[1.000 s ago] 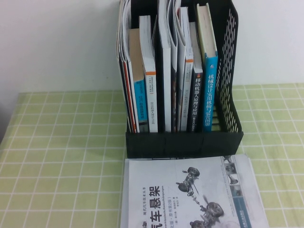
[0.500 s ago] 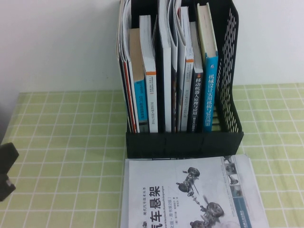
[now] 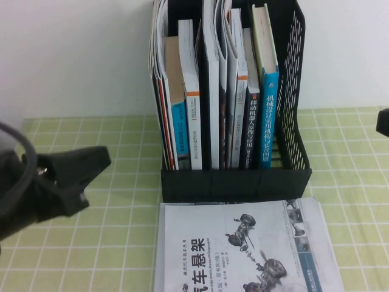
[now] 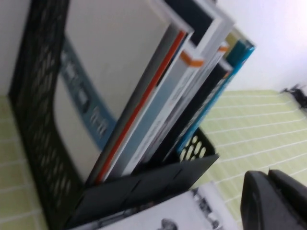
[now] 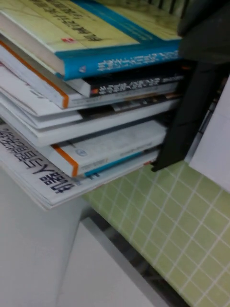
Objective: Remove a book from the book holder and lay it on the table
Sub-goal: Hold the bookshelf
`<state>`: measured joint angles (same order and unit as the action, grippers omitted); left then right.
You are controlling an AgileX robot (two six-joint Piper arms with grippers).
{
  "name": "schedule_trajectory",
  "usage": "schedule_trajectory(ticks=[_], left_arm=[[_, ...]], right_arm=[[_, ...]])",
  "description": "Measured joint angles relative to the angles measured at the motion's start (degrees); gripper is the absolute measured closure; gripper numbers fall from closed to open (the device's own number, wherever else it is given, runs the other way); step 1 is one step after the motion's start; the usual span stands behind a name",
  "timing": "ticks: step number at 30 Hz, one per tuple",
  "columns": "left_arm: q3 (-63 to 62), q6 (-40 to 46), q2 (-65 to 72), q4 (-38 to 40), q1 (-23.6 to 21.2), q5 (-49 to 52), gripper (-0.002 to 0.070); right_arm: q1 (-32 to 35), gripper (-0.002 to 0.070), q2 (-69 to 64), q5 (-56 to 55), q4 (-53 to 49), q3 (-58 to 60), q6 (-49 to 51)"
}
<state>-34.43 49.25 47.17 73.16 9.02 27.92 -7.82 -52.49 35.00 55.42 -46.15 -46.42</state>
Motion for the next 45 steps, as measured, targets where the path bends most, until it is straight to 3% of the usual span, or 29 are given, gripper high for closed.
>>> schedule_trajectory(ticks=[4, 8, 11, 17, 21, 27, 31, 36, 45], left_arm=[[-5.8, 11.67, 7.62, 11.04, 0.0, 3.12, 0.0677], [-12.69, 13.93, 16.05, 13.28, 0.79, 3.69, 0.0678], [-18.6, 14.19, 23.08, 12.44, 4.6, 2.1, 0.0678], [-30.33, 12.6, 33.04, 4.36, 17.11, -6.12, 0.0678], [-36.54, 11.68, 37.86, 0.63, 21.1, -6.66, 0.0678], [-44.58, 11.27, 41.89, -6.45, 21.53, -6.86, 0.0677], [-49.02, 7.08, 43.52, -21.5, 21.53, -6.28, 0.0677], [-53.0, 1.19, 46.96, -35.02, 21.53, -5.22, 0.0678], [-55.03, -0.1, 52.11, -37.77, 21.62, -5.83, 0.0678]], right_arm=[[0.0, 0.0678, -0.12, -5.94, 4.51, 3.95, -7.14], [0.0, 0.0678, -1.28, -12.19, 14.28, 7.75, -18.53], [-0.13, 0.0677, -2.83, -14.4, 24.04, 8.18, -29.75], [-5.73, 0.0643, -4.89, -18.37, 34.76, 8.21, -44.15], [-7.57, 0.057, -5.92, -18.5, 36.34, 8.21, -46.96], [-7.84, 0.0414, -8.87, -17.66, 41.93, 8.3, -47.43], [-7.97, 0.0341, -13.56, -14.24, 42.29, 7.85, -48.66], [-7.97, 0.0323, -20.17, -13.19, 42.37, 4.4, -48.88], [-7.97, 0.0321, -29.71, -11.14, 42.37, -6.92, -50.21]])
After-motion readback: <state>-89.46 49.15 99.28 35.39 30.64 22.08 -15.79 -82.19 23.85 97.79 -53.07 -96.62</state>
